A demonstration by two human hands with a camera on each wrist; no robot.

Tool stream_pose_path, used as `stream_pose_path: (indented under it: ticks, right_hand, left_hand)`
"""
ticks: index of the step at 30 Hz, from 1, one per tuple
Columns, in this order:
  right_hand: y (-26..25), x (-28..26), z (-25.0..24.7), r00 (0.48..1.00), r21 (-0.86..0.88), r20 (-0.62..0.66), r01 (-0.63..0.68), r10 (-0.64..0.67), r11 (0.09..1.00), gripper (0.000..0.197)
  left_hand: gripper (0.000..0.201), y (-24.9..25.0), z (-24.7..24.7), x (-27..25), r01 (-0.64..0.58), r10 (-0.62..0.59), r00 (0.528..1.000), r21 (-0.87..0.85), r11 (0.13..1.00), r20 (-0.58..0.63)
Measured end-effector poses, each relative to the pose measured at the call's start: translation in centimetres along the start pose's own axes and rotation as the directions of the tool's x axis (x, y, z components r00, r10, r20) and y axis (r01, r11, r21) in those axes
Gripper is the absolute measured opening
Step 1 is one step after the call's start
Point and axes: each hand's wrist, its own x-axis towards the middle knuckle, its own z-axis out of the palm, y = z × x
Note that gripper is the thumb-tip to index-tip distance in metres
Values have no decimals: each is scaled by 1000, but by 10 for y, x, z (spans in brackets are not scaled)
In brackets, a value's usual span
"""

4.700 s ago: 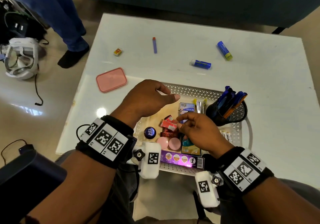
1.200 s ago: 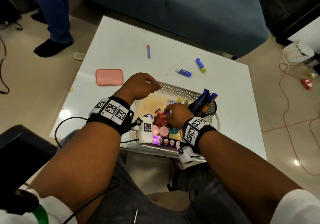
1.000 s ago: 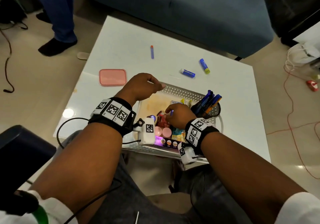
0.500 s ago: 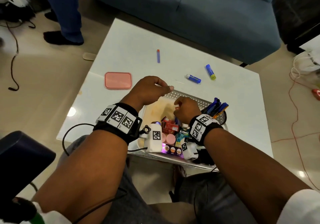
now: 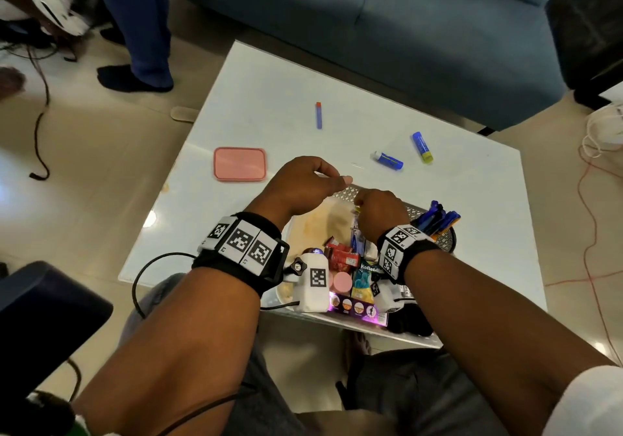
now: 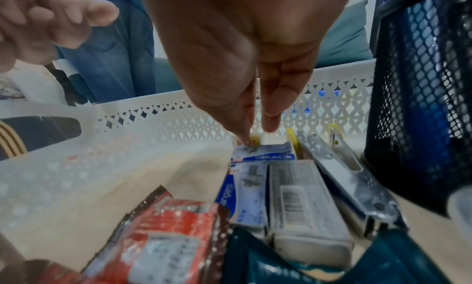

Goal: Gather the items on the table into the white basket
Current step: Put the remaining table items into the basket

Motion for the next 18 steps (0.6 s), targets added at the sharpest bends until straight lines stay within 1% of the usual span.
stream_pose_path:
  ticks: [2,4,7,11,12,14,18]
  right_hand:
    - [0,0,-2,1000,32,-8,-4,4,999,30]
    - [-3,0,-6,999,72,-30,-15,17,997,25]
    - [-12,3,-22,993,115,-107,-39,52,993,13]
    - [-23,20,-57,969,171,-238,-24,65,985,8]
    - [-24,27,-67,965,180,-254,-22,68,983,9]
    - [-25,50,-84,970,153,-233,-41,76,987,15]
    - [-18,105,-99,993,-59,-43,-111,108,992,28]
  left_hand:
    - [29,1,0,-1,-4,4,1000,4,1000,-1]
    - [29,1,0,-1,-5,5,1000,4,1000,-5]
    - [27,2,1,-2,-5,5,1000,-3,1000,-3]
    - [28,4,1,-2,-8,8,1000,-24,1000,-9]
    - [29,4,0,-2,-4,4,1000,-36,999,-15]
    - [32,3,-2,-1,-3,2,1000,-51,999,-23]
    - [32,3,-3,1,7,-9,1000,-62,998,-26]
